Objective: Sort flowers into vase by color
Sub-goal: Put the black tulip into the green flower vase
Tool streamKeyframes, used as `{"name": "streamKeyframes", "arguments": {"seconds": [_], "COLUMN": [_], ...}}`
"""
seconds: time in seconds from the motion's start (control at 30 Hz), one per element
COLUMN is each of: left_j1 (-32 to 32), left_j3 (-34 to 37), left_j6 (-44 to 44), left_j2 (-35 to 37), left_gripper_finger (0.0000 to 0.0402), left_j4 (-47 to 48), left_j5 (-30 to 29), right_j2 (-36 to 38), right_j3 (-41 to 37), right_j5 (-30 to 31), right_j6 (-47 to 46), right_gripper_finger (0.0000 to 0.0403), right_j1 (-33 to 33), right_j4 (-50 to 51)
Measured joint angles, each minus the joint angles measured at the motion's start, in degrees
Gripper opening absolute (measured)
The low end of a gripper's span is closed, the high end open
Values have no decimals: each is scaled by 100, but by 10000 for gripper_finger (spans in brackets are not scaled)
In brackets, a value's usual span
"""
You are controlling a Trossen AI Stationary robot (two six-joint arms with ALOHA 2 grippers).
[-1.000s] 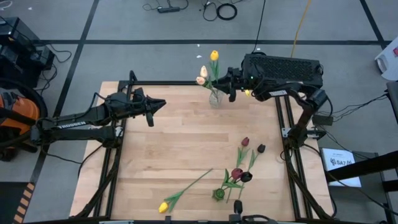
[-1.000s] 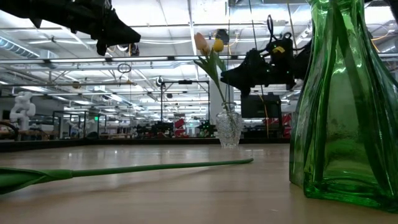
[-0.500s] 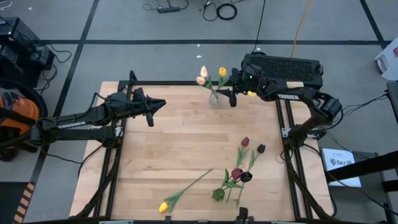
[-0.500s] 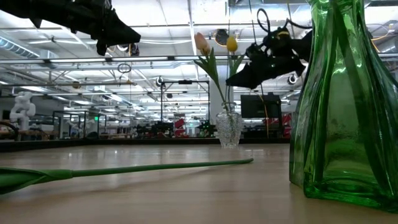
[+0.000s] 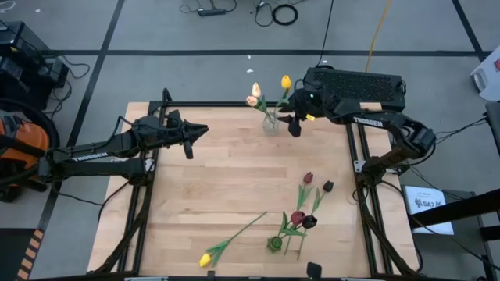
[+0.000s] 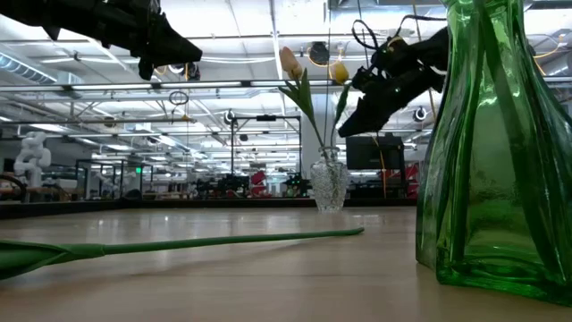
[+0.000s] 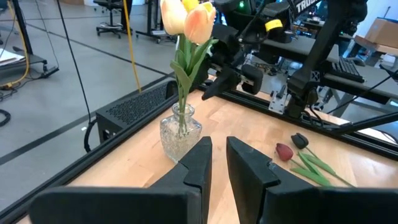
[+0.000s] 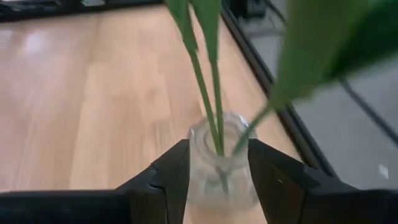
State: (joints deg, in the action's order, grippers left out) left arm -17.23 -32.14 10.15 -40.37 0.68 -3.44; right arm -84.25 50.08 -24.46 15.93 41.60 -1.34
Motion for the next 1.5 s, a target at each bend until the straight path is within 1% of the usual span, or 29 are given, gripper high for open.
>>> {"name": "streamKeyframes", "arguments": {"seconds": [0.1, 0.2, 0.3, 0.33, 0.47, 0.53, 0.73, 0.93, 1.1, 1.17, 1.33, 1.4, 1.5], "left_j1": [0, 0, 0, 0, 0, 2, 0, 0, 2, 0, 0, 0, 2], "left_j3": [0, 0, 0, 0, 0, -2, -2, -2, -2, -2, -2, -2, -2], "left_j6": [0, -2, -2, -2, 0, 0, 0, 2, 4, 2, 2, 2, 131], "left_j2": [0, 1, -1, -1, 0, -1, 1, -1, 1, -1, -1, 0, 0], "left_gripper_finger": [54, 54, 54, 54, 54, 54, 54, 54, 54, 54, 54, 54, 54], "left_j4": [-4, -7, -11, -17, -20, -30, -28, -27, -24, -24, -18, -17, -17], "left_j5": [0, 0, 0, 0, 0, -7, -2, -4, -2, -4, -4, -4, -180], "right_j2": [111, 293, 492, 553, 842, 1000, 1415, 1661, 1764, 1806, 1850, 1852, 1850], "right_j3": [308, 682, 1051, 1156, 1485, 1543, 1485, 1249, 1027, 916, 659, 485, 117], "right_j5": [384, 948, 1447, 1581, 2049, 2152, 2163, 2189, 2447, 2453, 2435, 2343, 1968], "right_j6": [11, 24, -210, -436, -1863, -2400, -3740, -5147, -6331, -6908, -8376, -8892, -9615], "right_gripper_finger": [155, 155, 155, 155, 155, 155, 155, 155, 155, 155, 155, 155, 154], "right_j1": [0, 2, 2, 2, 2, 3, 2, -168, -656, -906, -1809, -2278, -2988], "right_j4": [979, 2043, 3070, 3376, 4313, 4710, 5624, 6197, 6589, 6785, 7351, 7378, 7099]}}
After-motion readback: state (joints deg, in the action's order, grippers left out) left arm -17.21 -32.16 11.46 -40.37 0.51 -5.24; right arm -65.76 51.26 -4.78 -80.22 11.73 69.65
